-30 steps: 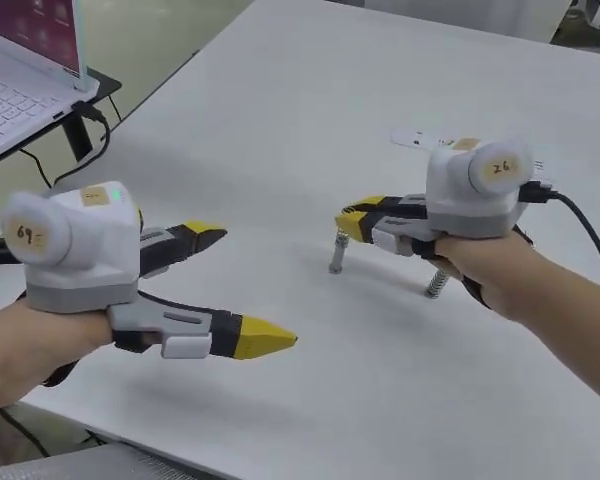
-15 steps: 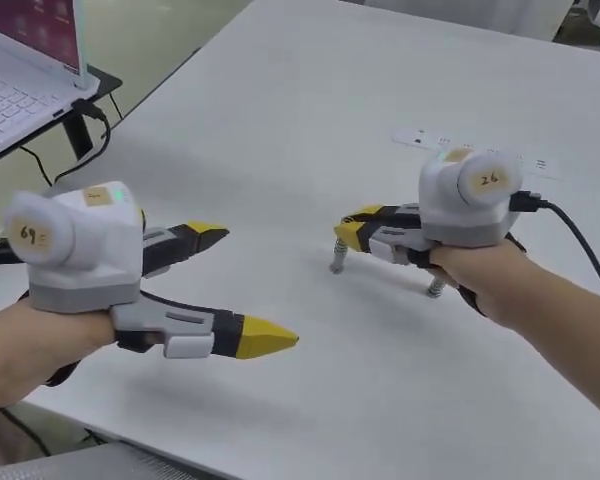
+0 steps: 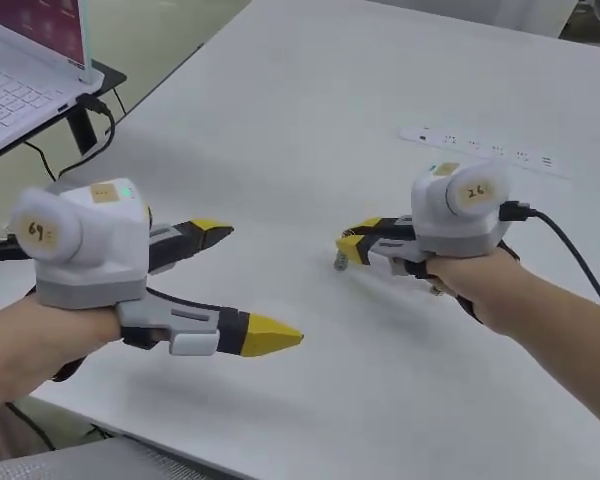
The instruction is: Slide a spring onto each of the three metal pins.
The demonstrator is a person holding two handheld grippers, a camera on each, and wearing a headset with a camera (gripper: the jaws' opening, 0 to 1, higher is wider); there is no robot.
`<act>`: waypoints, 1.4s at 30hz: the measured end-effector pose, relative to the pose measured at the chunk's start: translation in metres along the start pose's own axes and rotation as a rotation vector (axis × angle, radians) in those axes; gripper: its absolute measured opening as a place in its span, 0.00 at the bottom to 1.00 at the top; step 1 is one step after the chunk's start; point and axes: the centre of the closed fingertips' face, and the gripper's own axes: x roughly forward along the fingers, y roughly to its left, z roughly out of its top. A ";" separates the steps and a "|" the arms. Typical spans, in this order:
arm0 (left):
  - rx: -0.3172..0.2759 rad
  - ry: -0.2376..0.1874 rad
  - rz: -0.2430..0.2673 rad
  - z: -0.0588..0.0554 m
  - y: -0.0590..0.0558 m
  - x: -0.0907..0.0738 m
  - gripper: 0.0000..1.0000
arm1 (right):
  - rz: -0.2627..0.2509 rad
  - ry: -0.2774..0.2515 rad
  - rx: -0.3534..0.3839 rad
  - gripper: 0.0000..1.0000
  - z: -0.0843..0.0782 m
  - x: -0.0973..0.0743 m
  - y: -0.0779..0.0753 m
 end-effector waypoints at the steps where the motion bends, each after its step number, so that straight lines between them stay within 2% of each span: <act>1: 0.000 -0.001 0.000 0.001 0.000 0.000 0.96 | 0.000 0.002 -0.002 0.08 -0.001 0.000 0.000; 12: 0.005 -0.002 -0.007 0.003 -0.002 0.004 0.96 | 0.026 0.015 0.010 0.09 -0.001 0.001 0.004; 18: 0.013 -0.008 -0.008 0.009 -0.002 0.006 0.97 | 0.030 0.000 0.028 0.14 0.010 -0.005 0.005; 23: 0.019 -0.008 -0.007 0.012 -0.003 0.007 0.97 | 0.034 -0.017 0.020 0.19 0.018 -0.015 0.009; 28: 0.024 -0.011 -0.015 0.017 -0.008 0.011 0.97 | 0.031 -0.043 -0.028 0.23 0.023 -0.029 0.014; 31: 0.027 -0.010 -0.020 0.018 -0.012 0.013 0.98 | 0.032 -0.081 -0.035 0.30 0.028 -0.039 0.017; 34: 0.029 -0.010 -0.023 0.020 -0.014 0.013 0.98 | 0.027 -0.093 -0.046 0.38 0.028 -0.046 0.018; 42: 0.032 -0.013 -0.026 0.025 -0.017 0.015 0.98 | 0.019 -0.112 -0.056 0.46 0.020 -0.071 0.020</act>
